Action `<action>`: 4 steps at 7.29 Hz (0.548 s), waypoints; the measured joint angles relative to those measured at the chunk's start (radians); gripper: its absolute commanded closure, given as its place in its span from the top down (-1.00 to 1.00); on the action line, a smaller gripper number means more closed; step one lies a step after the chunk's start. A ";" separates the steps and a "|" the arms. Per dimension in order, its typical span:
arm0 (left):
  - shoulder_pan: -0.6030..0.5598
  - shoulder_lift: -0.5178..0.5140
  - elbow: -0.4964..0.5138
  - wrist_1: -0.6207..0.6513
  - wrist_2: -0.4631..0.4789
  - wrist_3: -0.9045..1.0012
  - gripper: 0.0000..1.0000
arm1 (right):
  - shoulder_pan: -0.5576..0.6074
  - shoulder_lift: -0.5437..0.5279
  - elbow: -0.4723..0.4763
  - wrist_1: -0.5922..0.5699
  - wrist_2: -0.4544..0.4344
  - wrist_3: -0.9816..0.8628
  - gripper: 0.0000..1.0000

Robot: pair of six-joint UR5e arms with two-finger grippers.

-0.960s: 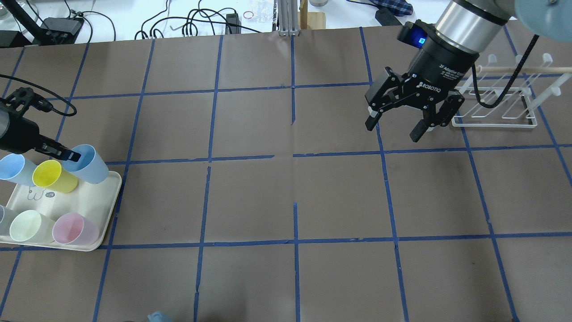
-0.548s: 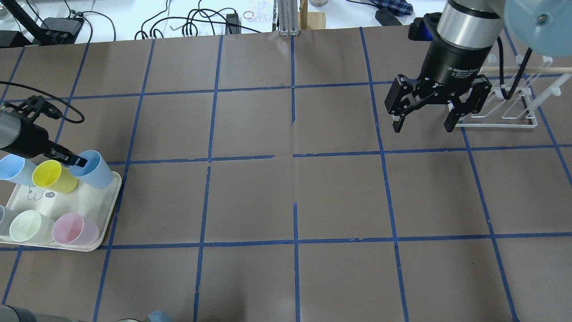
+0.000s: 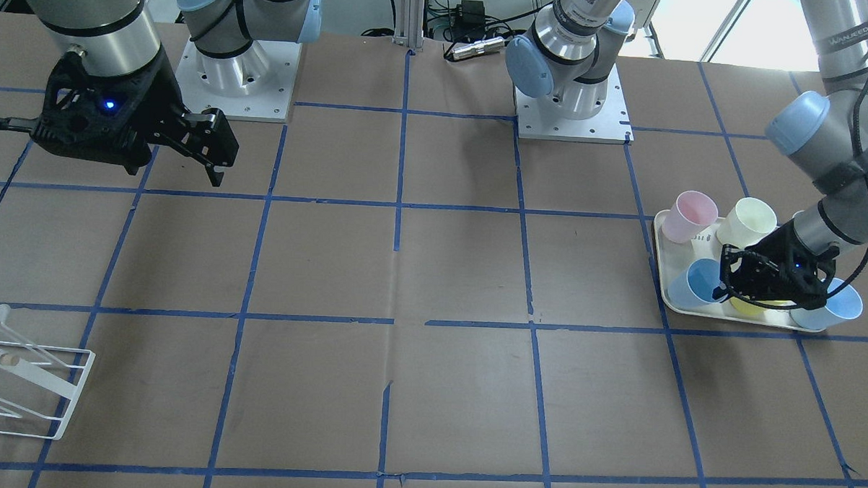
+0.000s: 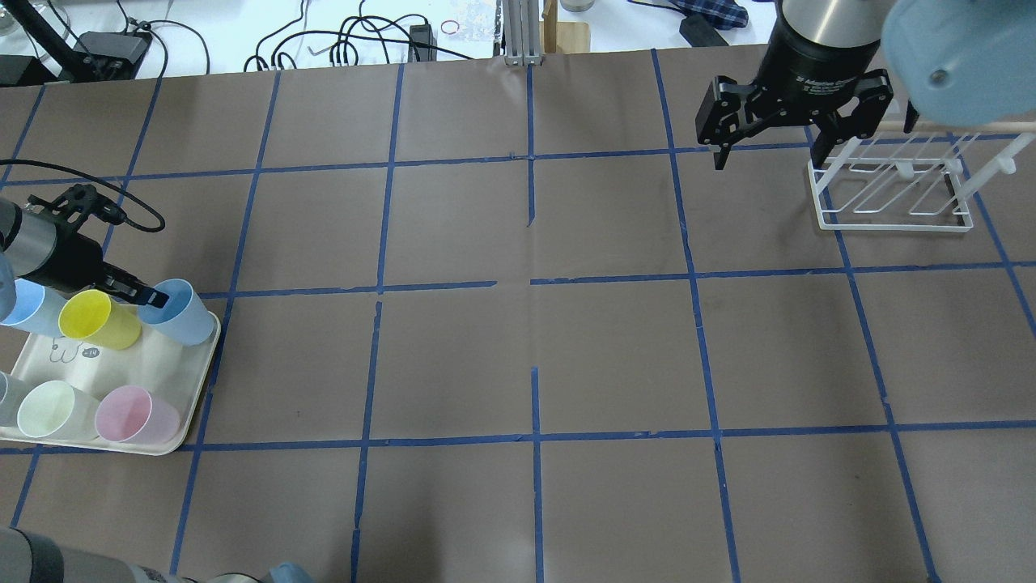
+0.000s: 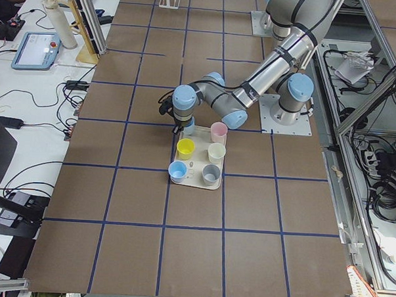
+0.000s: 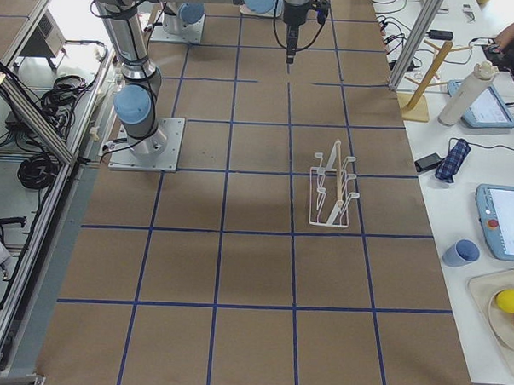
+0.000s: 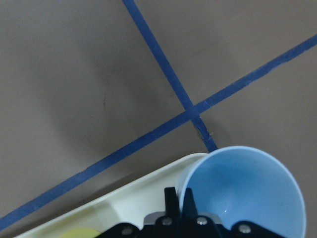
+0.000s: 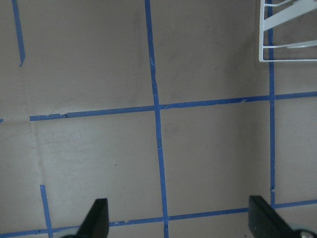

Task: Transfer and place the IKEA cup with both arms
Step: 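Open the left gripper and lift it away from the placed cup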

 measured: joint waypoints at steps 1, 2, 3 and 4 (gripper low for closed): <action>0.000 -0.007 -0.001 0.004 0.003 -0.002 -0.15 | 0.030 0.000 0.000 -0.031 -0.013 0.007 0.91; 0.000 -0.011 -0.001 0.005 0.003 -0.007 0.96 | 0.046 -0.003 -0.001 -0.054 -0.018 0.009 0.93; -0.001 -0.013 0.000 0.005 0.004 -0.012 1.00 | 0.048 -0.011 -0.002 -0.063 -0.012 0.009 0.94; -0.001 -0.010 0.004 0.002 0.004 -0.024 1.00 | 0.045 -0.025 -0.002 -0.046 0.003 0.007 0.98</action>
